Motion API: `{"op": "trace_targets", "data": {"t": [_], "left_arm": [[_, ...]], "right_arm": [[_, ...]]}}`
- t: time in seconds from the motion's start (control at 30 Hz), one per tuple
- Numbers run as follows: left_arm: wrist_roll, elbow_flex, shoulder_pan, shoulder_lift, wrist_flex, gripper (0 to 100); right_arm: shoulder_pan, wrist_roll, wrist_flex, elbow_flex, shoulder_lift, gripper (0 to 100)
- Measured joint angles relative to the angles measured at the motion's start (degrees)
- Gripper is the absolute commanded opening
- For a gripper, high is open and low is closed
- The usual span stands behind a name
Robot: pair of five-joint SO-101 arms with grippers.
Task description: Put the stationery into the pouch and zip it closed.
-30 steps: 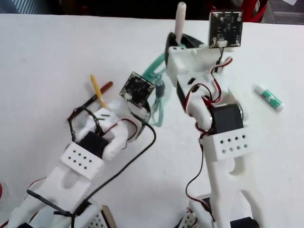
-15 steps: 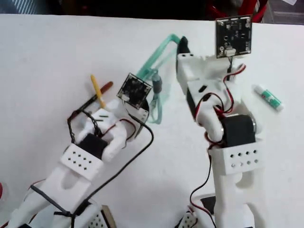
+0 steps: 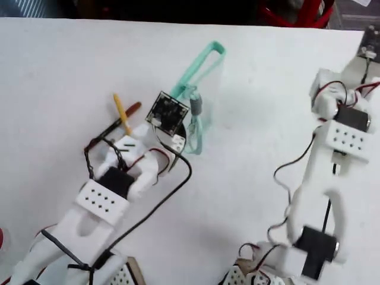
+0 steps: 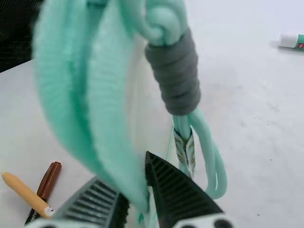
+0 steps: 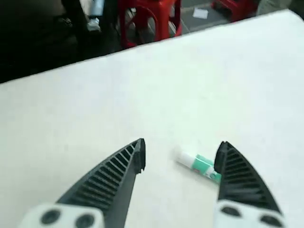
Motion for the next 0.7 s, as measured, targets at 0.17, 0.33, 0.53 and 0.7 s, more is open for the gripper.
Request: {"op": "trace_targets", "data": {"t": [0.17, 0.33, 0.53, 0.7], "left_arm": [[0.0, 0.0, 0.0, 0.0, 0.0, 2], [0.0, 0.0, 0.0, 0.0, 0.0, 2], [0.0, 0.0, 0.0, 0.0, 0.0, 2], [-0.1, 0.7, 0.0, -0.4, -0.3, 2]], "right_arm": [[4.9, 6.6, -0.3, -7.0, 14.9, 22.4], [6.5, 21.2, 5.8, -19.2, 28.0, 22.4], [8.2, 29.5, 13.6, -38.0, 45.1, 22.3], [7.7, 34.2, 23.4, -55.2, 58.9, 22.3]]}}
